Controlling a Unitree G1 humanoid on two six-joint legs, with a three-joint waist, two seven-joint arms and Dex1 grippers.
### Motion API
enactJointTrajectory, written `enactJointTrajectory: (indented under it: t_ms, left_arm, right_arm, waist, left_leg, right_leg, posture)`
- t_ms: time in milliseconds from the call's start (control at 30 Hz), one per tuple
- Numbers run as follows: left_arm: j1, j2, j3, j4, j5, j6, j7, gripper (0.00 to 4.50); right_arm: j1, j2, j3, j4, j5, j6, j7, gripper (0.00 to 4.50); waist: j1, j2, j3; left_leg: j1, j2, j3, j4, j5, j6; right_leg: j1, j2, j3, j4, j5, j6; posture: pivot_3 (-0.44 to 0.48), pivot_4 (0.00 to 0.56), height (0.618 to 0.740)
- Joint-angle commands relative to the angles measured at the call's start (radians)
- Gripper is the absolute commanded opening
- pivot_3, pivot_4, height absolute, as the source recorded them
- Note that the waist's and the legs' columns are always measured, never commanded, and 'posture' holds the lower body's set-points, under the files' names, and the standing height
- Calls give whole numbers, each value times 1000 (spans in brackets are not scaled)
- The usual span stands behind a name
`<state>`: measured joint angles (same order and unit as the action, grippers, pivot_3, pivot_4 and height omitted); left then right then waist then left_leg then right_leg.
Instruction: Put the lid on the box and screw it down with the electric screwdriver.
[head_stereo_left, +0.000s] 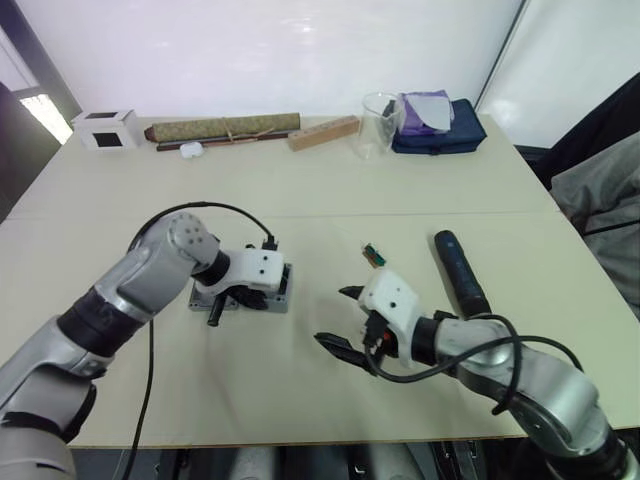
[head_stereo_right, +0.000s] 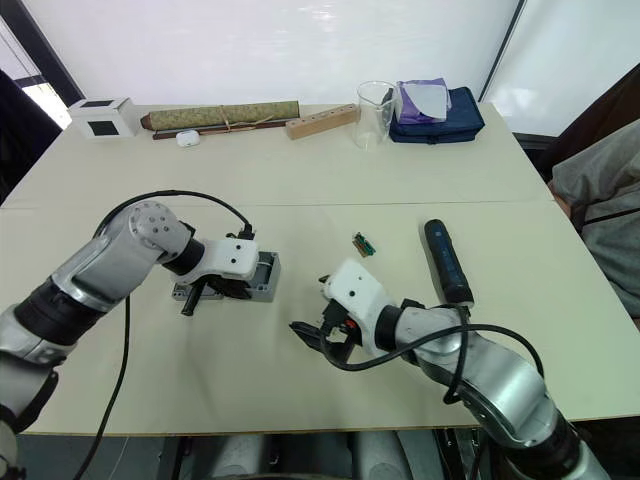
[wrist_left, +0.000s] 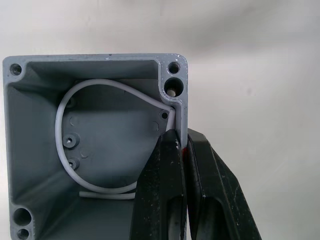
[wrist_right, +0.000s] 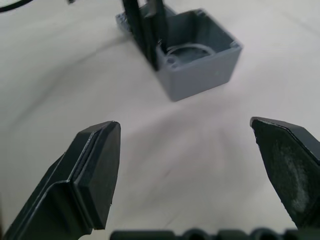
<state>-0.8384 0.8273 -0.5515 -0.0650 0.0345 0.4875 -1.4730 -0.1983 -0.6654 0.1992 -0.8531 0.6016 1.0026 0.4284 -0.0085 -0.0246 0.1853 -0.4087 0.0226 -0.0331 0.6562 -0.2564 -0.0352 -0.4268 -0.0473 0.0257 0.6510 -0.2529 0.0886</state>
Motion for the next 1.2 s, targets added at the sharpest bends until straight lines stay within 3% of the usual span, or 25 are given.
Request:
enactJointTrajectory:
  t_ms: [33, 300, 433, 567, 700, 900, 967, 1033, 1100, 1200]
  left_arm:
    - [-80, -20, 29, 35, -27, -129, -79, 19]
    - [-99, -109, -40, 167, 34, -294, -117, 19]
    - [-83, -136, -52, 160, 51, -290, -128, 19]
    - [-70, -141, -38, 145, 51, -273, -126, 1256]
    - [-82, -118, -6, 107, 23, -193, -132, 2850]
    - [-153, 0, 79, 32, -139, -21, -141, 2850]
    - [-187, 53, 178, 57, -180, 146, -131, 2850]
    - [-206, 78, 257, 103, -173, 326, -27, 2850]
    - [-239, 66, 263, 134, -137, 567, 97, 2850]
    - [-198, 137, 218, 127, -58, 904, 277, 2850]
  right_arm:
    - [26, -45, -83, -61, 56, 11, 48, 4500]
    - [30, -39, -102, -96, 85, 47, 9, 4500]
    - [26, -19, -106, -123, 99, 79, -35, 4500]
    - [13, -15, -109, -120, 106, 91, -49, 4500]
    - [-8, -22, -102, -102, 103, 89, -39, 4500]
    - [-22, -26, -139, -104, 139, 86, -12, 4500]
    - [-63, -7, -154, -92, 170, 74, 2, 4500]
    - [-120, 13, -142, -72, 180, 58, 13, 4500]
    - [-158, 21, -117, -62, 170, 51, 18, 4500]
    - [-338, -13, 58, -26, 28, -5, 66, 4500]
  waist:
    - [-1, 0, 0]
    - [-7, 1, 0]
    - [-3, 1, 0]
    - [-4, 1, 0]
    - [-5, 1, 0]
    - [-7, 1, 0]
    - [-7, 1, 0]
    - [-12, 1, 0]
    - [-12, 1, 0]
    - [-19, 2, 0]
  left_leg:
    - [0, 0, 0, 1, 0, 0]
    - [1, 1, 0, 2, -2, 3]
    - [0, 1, 0, 5, -2, 4]
    - [0, 1, 0, 5, -2, 4]
    - [0, 1, 0, 5, -2, 4]
    - [0, 2, 0, 5, -2, 4]
    - [0, 2, 0, 5, -2, 4]
    - [0, 2, 0, 6, -2, 4]
    - [1, 2, 0, 6, -2, 4]
    - [1, 2, 0, 6, -3, 5]
  right_leg:
    - [0, 0, 0, 0, 0, 0]
    - [1, 2, 1, 3, 0, -1]
    - [1, 1, 1, 3, 0, -1]
    - [1, 1, 1, 3, 0, -1]
    - [1, 1, 1, 3, 0, -1]
    - [0, 2, 0, 4, 0, -1]
    - [0, 2, 0, 4, 0, -1]
    - [0, 2, 0, 4, 0, -1]
    - [0, 3, 0, 4, 0, 0]
    - [1, 3, 0, 4, -1, 0]
  posture:
    - [0, 150, 740]
    - [0, 150, 740]
    - [0, 150, 740]
    - [0, 150, 740]
    - [0, 150, 740]
    - [0, 150, 740]
    - [0, 150, 740]
    - [0, 150, 740]
    - [0, 150, 740]
    - [0, 150, 740]
